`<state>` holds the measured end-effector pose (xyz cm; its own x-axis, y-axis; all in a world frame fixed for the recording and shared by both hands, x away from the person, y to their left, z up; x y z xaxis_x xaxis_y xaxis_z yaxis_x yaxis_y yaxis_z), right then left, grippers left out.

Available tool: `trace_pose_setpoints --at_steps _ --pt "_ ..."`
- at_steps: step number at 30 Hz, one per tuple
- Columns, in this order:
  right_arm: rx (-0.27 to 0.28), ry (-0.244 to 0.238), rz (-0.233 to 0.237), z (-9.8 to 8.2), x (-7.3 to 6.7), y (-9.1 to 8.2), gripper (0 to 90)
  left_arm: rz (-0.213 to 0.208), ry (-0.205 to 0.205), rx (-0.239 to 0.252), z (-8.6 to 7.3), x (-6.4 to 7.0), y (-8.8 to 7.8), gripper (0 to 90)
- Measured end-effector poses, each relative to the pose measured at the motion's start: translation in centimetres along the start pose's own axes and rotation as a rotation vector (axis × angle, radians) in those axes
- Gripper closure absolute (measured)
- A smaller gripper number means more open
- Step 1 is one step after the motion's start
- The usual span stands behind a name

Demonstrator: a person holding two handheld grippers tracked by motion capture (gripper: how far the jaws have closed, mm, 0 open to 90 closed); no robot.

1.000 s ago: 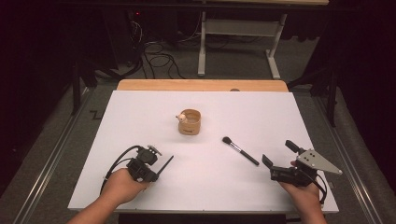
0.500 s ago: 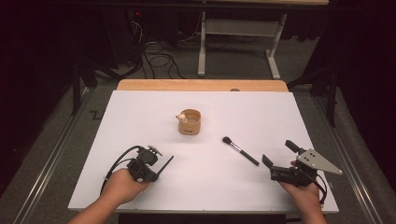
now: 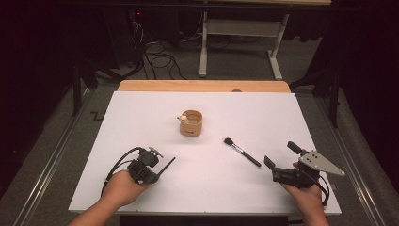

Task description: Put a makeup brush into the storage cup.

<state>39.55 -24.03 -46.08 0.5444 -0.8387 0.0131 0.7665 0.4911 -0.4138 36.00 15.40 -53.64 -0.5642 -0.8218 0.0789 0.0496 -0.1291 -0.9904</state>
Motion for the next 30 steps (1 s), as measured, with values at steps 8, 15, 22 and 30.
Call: trace_pose_setpoints --at_steps 8,15,22,30 --pt "0.002 0.004 0.000 0.0 0.0 0.0 1.1 -0.006 0.005 -0.006 0.0 -0.1 0.0 82.8" --pt "0.004 0.006 0.001 0.0 0.1 0.0 1.1 -0.010 0.009 -0.005 0.1 -0.1 0.0 82.9" --pt "0.001 0.008 0.002 0.0 0.1 -0.1 1.1 -0.012 0.016 0.014 0.3 -0.2 -1.0 82.9" --pt "0.003 0.006 0.002 0.0 0.1 0.0 1.1 0.003 0.049 0.038 0.6 -0.2 -2.9 83.0"
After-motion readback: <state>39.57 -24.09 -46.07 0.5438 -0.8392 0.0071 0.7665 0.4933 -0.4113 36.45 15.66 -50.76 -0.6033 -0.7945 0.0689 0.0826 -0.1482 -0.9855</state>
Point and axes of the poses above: each handheld gripper's, and its own axes: y roughly forward along the jaws, z roughly out of its top, x roughly to its right, the point moved 8 cm from there along y, roughly forward along the jaws, and after that the axes turned 10 degrees about -x, right-handed, at the moved point
